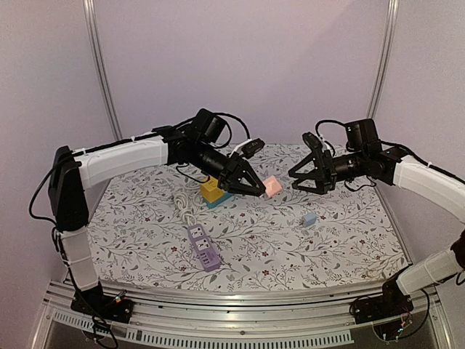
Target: Insert the plug
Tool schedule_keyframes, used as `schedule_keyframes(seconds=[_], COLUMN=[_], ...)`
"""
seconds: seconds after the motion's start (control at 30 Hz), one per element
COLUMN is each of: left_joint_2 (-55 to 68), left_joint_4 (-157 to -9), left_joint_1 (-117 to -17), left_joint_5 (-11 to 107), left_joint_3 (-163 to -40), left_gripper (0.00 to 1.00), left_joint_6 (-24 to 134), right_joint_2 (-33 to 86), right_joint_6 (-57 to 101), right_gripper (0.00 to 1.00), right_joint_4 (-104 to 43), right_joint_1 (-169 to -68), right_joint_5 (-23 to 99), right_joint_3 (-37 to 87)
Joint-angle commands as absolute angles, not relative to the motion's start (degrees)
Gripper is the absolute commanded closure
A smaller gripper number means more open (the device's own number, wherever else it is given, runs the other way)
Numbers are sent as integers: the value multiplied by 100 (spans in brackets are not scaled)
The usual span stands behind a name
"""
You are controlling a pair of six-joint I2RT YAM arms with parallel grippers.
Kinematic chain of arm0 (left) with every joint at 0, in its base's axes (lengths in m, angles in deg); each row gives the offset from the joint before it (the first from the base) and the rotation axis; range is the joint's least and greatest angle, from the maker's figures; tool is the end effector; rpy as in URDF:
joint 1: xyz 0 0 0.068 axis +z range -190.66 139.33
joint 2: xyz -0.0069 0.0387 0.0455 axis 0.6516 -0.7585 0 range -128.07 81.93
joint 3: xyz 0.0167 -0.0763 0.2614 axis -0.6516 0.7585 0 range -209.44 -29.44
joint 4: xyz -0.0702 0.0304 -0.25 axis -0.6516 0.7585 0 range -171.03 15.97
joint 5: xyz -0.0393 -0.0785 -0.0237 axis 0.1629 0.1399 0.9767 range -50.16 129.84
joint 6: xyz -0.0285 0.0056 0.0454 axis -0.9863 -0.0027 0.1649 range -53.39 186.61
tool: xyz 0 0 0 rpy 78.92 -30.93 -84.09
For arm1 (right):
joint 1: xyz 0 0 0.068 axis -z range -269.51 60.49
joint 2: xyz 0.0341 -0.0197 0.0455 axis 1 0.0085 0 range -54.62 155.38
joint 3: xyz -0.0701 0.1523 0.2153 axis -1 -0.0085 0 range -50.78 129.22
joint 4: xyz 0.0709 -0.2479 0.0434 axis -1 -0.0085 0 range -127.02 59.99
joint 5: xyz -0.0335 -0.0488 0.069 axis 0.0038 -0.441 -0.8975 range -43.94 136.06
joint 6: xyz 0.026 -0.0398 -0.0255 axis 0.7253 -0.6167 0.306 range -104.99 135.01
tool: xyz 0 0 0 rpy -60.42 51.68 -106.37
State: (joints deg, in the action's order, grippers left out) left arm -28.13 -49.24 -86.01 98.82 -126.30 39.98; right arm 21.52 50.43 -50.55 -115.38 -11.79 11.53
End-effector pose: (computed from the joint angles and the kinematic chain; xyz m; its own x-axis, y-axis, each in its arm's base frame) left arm 0.2792 -0.3260 0.2987 -0.7994 0.4805 -0.3607 0.4858 0.1637 -0.8586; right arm 0.2439 0.1518 0.3171 -0.9129 -0.0999 -0.3958 -0.4073 0.2846 0.8678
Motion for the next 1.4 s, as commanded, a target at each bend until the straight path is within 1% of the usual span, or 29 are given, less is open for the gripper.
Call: schedule_keyframes(seconds=[0.0, 0.2, 0.4, 0.67, 0.73, 0.8, 0.9, 1.07, 1.13, 1.23, 1.27, 1.37], left_joint_2=[-2539, -2494, -2474, -2479, -2494, -2510, -2511, -2539, -2549, -2550, -2547, -2547], left_joint_4=[-5537, -5546, -5626, -5671, -5690, -5702, -5728, -5774, -5781, -5789, -5791, -5791], left_joint_1=[-8440, -8426, -8426, -8425, -8426, -8426, -8417, -8426, -8426, -8426, -8426, -8426], left_joint_5=[10696, 11105, 11335, 11418, 11448, 11470, 11472, 11446, 11431, 11380, 11339, 11205], left_joint_3=[-12302, -12190, -12208, -12223, -12231, -12247, -12251, -12235, -12234, -12219, -12210, -12175], left_gripper=[98, 99, 99, 100, 100, 100, 100, 100, 100, 100, 98, 82], left_joint_6=[3681, 3783, 3809, 3779, 3758, 3733, 3703, 3655, 3641, 3630, 3609, 3542], right_joint_2=[2460, 2879, 3216, 3444, 3450, 3438, 3441, 3441, 3437, 3428, 3420, 3386], right_joint_6=[4984, 4954, 5061, 5310, 5321, 5333, 5358, 5402, 5417, 5454, 5456, 5473], right_gripper=[20, 26, 33, 48, 52, 59, 63, 66, 70, 82, 85, 95], right_joint_4=[-4817, -4716, -4529, -4243, -4240, -4239, -4225, -4194, -4184, -4195, -4204, -4239], right_joint_1=[-11686, -11931, -12142, -12349, -12374, -12399, -12429, -12510, -12529, -12546, -12558, -12574], right_joint_5=[-1861, -2211, -2306, -2537, -2571, -2604, -2659, -2690, -2678, -2634, -2613, -2520], right_joint_3=[1411, 1617, 1830, 2006, 1992, 1981, 1973, 1964, 1962, 1954, 1947, 1922])
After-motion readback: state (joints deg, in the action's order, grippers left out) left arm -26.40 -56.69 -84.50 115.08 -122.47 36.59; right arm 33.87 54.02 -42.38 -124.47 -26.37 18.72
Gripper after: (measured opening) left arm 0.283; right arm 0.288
